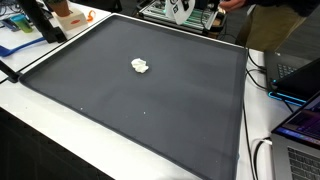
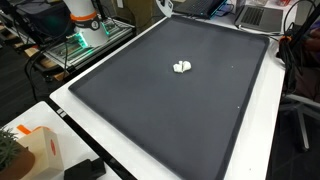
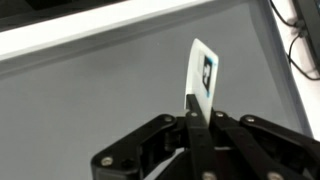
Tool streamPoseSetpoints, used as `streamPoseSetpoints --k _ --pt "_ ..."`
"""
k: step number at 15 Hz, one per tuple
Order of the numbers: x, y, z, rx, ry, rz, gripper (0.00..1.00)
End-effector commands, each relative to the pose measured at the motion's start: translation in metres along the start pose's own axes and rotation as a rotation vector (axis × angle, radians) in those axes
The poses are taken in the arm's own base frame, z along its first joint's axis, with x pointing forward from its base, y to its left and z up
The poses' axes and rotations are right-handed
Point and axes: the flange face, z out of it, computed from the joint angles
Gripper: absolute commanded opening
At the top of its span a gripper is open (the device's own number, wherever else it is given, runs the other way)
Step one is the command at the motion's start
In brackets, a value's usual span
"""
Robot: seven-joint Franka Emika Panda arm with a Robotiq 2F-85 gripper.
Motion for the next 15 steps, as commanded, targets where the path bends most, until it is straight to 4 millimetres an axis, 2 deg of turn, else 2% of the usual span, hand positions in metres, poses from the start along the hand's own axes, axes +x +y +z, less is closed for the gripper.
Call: streamPoseSetpoints --k 1,2,3,5,6,7,8,9,13,15 --pt "-0.077 0.007 -0.018 0.039 -0.027 -0.083 0.01" --pt "-0.095 0.004 -0.027 0.074 -0.032 -0.078 0.01" --pt "-0.054 0.0 -0.018 0.026 -0.043 -0.058 0.04" --pt "-0.083 -0.003 -0.033 0.055 -0.028 -0.083 0.04" --pt "-0.09 -0.002 -0.037 0.064 -0.016 -0.088 0.01" --pt "-0.089 0.0 -0.037 0.066 -0.028 -0.087 0.29" --pt "-0.087 0.001 -0.036 0.069 -0.033 -0.085 0.29" --pt "-0.084 0.003 -0.034 0.07 -0.032 -0.08 0.34" --pt "-0.073 0.022 -0.018 -0.01 -0.011 -0.073 0.66" --pt "-0.058 0.033 -0.011 -0.076 0.092 -0.055 0.81"
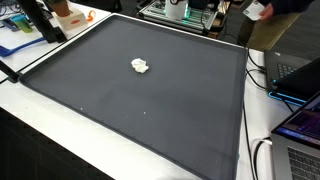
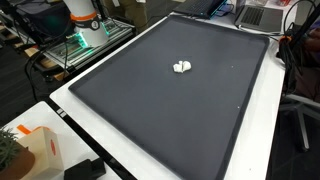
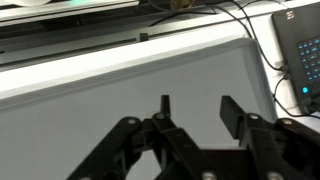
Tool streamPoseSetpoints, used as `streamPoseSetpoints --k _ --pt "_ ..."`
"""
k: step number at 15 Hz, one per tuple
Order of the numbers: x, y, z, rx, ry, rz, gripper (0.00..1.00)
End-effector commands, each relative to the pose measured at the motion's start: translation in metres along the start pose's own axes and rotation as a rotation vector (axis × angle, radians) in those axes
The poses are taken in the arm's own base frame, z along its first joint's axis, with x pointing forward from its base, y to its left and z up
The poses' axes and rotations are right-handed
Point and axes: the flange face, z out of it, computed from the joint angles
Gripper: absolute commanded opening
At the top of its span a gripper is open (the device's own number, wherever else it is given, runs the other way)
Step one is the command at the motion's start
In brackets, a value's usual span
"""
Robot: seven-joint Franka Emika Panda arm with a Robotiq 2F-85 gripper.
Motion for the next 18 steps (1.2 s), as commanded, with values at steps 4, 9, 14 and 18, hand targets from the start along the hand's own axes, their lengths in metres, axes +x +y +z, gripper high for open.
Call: streamPoseSetpoints --k 4,9,14,18 --pt "0.03 0.045 0.036 -0.263 0.25 -0.022 1.0" --pt "0.018 0.044 0.081 -0.264 0.435 0.043 1.0" --pt "0.035 0.033 0.073 -0.21 0.477 0.09 1.0" --pt "0.046 0.022 0.066 -0.162 0.578 0.116 1.0"
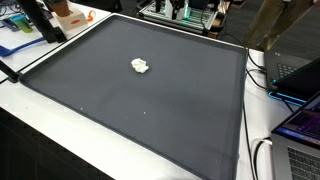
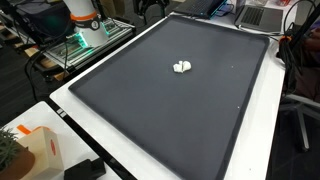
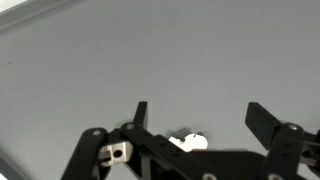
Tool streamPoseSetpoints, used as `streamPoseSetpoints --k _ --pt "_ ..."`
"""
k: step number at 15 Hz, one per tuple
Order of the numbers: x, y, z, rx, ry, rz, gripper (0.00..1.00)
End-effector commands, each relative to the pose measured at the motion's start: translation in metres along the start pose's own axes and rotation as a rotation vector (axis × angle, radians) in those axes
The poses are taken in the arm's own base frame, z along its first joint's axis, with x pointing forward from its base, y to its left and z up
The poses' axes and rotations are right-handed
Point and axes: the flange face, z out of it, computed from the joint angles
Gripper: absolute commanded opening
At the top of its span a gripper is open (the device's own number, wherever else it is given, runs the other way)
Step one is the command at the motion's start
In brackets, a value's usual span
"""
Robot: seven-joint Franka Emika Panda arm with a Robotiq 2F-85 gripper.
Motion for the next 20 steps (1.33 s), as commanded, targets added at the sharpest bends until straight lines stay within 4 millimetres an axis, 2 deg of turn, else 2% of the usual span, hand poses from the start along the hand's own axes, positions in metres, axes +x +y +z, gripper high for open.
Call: streamPoseSetpoints --k 1,4,11,16,20 --pt "0.011 -0.012 -0.004 0.057 0.126 0.048 1.0" --pt "0.027 -0.013 -0.011 0.105 0.267 0.056 1.0" --pt "0.045 0.007 -0.007 0.046 0.354 -0.052 1.0" --pt "0.044 0.008 -0.008 0.049 0.343 -0.041 1.0" --pt "0.047 -0.006 0.002 0.018 0.356 -0.062 1.0"
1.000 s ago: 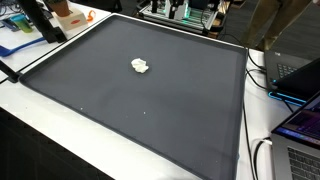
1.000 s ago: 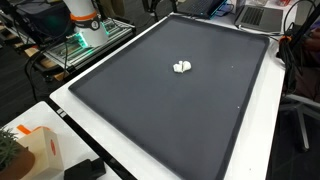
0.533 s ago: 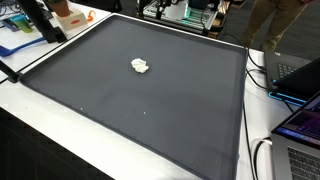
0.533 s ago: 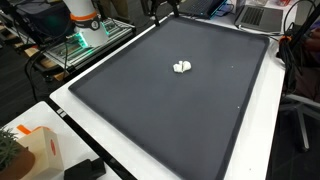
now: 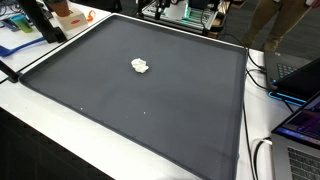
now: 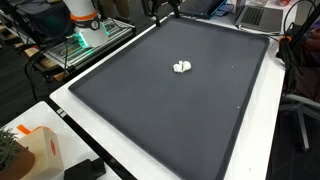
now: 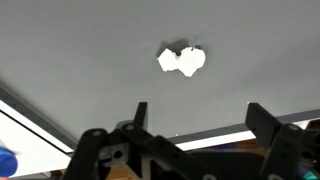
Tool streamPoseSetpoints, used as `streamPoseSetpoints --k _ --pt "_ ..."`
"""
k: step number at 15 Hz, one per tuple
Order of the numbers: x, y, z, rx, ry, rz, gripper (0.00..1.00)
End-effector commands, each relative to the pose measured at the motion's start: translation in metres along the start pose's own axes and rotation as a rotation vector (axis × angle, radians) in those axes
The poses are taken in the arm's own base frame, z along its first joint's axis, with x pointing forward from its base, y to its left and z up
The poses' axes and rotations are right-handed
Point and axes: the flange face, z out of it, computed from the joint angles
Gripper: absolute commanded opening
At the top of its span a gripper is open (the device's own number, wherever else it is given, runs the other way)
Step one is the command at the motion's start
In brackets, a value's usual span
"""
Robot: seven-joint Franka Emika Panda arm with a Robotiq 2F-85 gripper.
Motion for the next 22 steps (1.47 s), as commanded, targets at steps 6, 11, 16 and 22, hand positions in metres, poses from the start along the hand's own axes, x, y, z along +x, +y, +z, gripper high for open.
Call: streamPoseSetpoints --k 6,11,16,22 --pt "0.011 -0.018 0.033 -0.034 0.029 0.033 1.0" --pt "0.028 0.002 0.065 -0.014 0.012 0.033 1.0" --pt "0.02 -0.002 0.094 -0.042 -0.024 -0.028 1.0" --pt "0.02 0.001 0.085 -0.028 -0.017 -0.03 1.0"
